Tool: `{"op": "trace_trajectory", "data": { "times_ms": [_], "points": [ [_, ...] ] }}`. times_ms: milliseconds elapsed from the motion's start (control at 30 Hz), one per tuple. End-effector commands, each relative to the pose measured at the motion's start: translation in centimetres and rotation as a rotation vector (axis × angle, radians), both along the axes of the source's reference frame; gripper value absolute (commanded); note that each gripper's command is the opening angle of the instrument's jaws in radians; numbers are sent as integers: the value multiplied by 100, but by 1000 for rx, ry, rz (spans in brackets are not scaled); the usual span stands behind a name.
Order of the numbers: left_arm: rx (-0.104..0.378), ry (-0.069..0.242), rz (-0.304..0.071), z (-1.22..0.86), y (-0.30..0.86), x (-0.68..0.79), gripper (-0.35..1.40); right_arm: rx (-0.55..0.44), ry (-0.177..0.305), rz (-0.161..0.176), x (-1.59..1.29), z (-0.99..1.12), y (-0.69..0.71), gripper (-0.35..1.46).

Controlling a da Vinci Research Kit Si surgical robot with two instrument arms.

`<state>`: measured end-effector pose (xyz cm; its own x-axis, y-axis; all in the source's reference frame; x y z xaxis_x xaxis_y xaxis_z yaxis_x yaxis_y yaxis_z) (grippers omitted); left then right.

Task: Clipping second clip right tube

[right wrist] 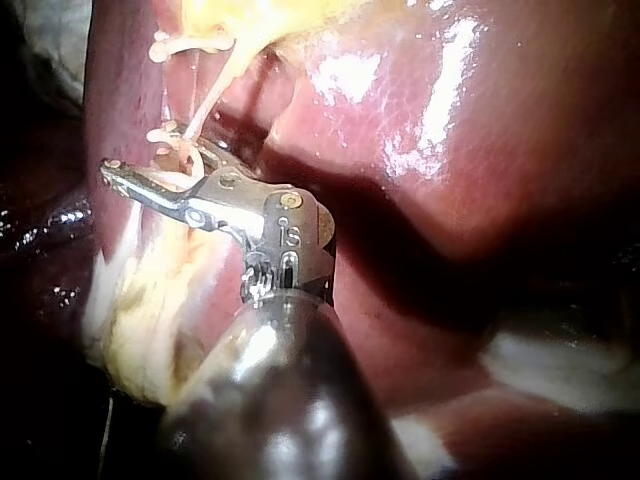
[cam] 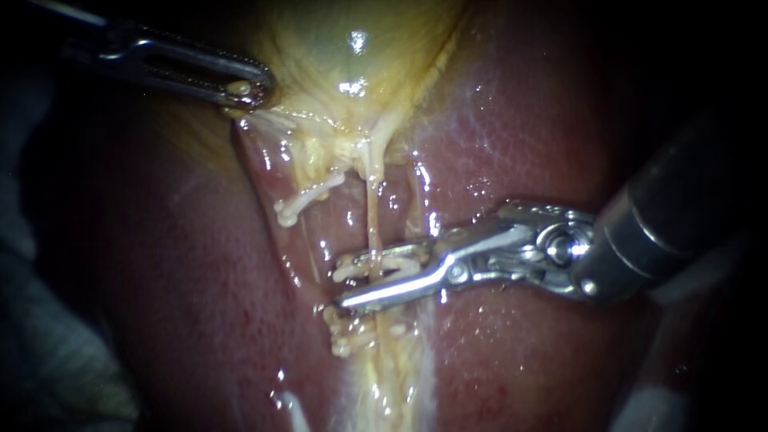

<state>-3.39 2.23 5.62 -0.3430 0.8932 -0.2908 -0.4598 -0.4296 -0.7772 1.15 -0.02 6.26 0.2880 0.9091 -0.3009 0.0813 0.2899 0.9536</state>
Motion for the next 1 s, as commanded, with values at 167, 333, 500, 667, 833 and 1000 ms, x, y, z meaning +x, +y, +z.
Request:
{"op": "trace_trajectory", "data": {
  "times_ms": [167, 333, 500, 667, 833, 1000],
  "points": [
    [0, 0, 0, 0, 0, 0, -35, 0, -1, -1, -3, 0, 0, 27],
    [0, 0, 0, 0, 0, 0, -35, 6, -2, -2, -6, 0, 0, 5],
    [0, 0, 0, 0, 0, 0, -35, 6, -2, -3, -8, 0, 0, -18],
    [0, 0, 0, 0, 0, 0, -35, 33, -9, -5, -12, 1, -2, -35],
    [0, 0, 0, 0, 0, 0, -35, 33, -6, -5, -15, 2, -3, -35],
    [0, 0, 0, 0, 0, 0, -35, 33, -6, -5, -14, 2, -3, -35]
  ]
}}
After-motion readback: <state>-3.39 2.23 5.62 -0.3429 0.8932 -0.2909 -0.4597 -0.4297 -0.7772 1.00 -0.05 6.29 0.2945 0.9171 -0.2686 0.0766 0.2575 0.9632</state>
